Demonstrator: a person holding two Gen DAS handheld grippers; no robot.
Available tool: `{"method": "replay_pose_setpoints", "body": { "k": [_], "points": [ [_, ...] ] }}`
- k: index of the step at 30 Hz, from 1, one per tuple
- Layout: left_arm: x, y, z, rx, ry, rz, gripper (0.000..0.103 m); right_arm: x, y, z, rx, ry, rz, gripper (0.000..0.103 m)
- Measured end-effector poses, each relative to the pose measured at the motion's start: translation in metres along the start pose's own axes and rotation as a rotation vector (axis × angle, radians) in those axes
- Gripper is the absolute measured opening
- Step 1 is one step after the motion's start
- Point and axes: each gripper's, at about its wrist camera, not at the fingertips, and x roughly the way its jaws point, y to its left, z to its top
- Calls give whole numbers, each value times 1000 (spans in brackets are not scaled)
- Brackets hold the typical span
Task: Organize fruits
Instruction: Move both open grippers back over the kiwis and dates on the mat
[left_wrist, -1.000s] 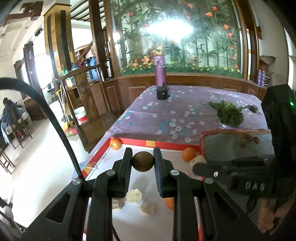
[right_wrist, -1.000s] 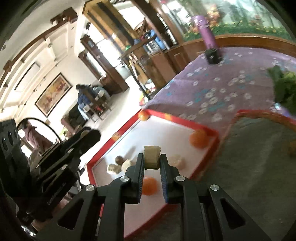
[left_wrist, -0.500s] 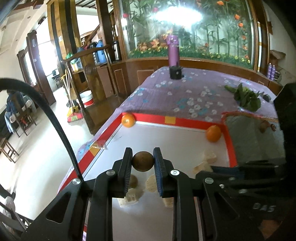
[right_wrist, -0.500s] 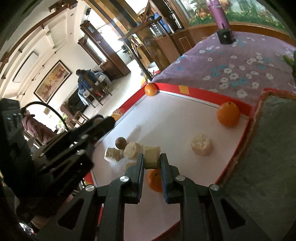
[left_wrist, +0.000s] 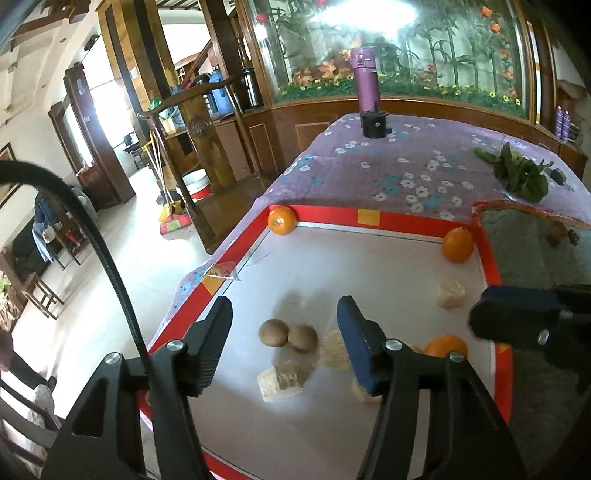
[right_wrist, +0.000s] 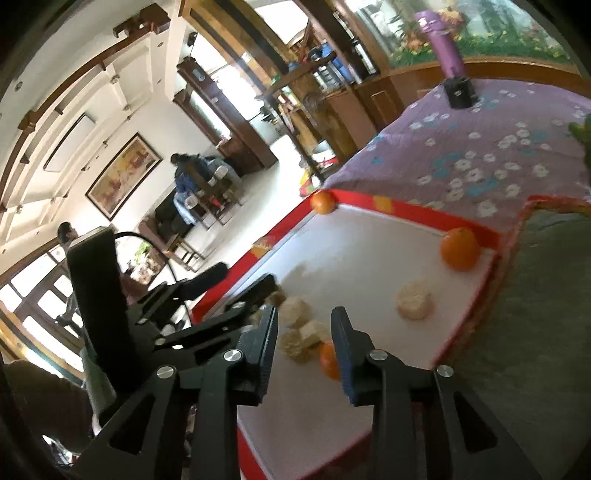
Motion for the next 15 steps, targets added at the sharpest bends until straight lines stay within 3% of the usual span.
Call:
{"method": "replay_pose_setpoints", "body": {
  "k": [6,15],
  "points": [
    [-21,-27,9,34,-40,-58,76,-38,-42,-9,71,-36,-63,33],
    [-41,-128,37,228,-55,-282,76,-158,-152,-47,238,-133,-290,35]
  ]
}}
